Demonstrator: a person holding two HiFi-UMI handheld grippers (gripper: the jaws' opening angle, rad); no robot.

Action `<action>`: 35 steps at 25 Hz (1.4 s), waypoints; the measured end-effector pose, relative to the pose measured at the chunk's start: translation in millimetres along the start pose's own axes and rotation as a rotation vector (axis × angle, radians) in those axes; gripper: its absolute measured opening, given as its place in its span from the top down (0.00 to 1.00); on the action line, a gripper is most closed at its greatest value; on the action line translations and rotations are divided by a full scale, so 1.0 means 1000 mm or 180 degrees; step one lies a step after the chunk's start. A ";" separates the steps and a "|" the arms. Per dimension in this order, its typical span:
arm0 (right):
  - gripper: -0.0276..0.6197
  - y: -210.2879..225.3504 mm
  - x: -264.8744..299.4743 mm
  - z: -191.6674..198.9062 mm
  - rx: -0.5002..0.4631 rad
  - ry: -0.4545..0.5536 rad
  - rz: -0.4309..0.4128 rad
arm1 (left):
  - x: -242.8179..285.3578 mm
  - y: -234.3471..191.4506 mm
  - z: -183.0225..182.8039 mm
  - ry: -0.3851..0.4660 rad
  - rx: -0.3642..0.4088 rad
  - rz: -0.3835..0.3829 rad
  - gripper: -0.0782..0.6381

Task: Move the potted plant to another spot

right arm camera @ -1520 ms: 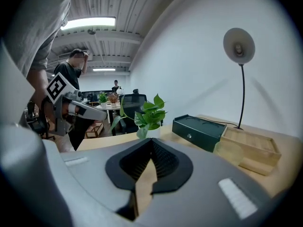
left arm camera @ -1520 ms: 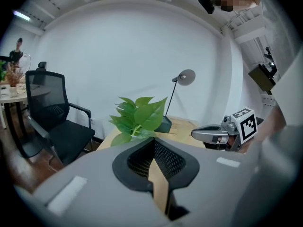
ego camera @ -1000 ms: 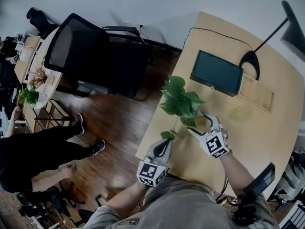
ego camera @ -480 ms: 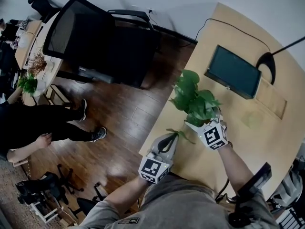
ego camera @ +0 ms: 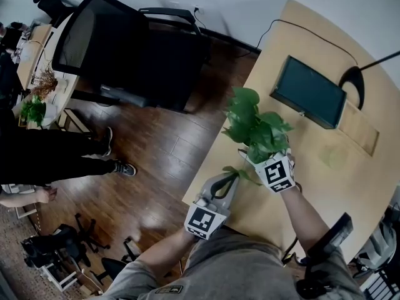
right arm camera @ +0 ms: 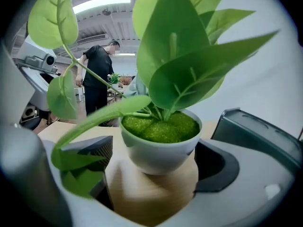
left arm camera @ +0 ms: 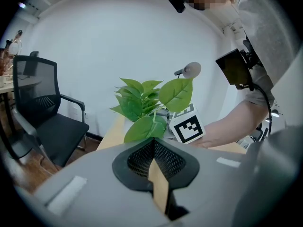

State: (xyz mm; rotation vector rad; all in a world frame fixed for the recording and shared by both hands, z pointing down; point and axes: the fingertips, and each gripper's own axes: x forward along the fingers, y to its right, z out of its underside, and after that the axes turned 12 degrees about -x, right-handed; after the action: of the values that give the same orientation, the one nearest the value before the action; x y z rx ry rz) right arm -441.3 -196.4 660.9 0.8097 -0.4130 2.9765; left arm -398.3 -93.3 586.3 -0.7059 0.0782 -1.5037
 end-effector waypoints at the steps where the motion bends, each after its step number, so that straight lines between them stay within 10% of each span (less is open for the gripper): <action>1: 0.14 0.002 0.001 0.000 0.0027 -0.0010 0.0040 | 0.000 0.001 0.000 -0.0002 -0.0007 0.0006 0.90; 35: 0.24 0.030 -0.076 -0.024 0.0471 0.0364 0.0760 | -0.004 0.060 -0.022 0.0116 0.0334 0.0361 0.90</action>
State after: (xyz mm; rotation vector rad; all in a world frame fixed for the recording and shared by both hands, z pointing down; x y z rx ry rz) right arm -390.6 -216.2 595.7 0.6363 -0.3071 3.2885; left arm -356.4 -103.0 538.6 -0.5806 0.0654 -1.4018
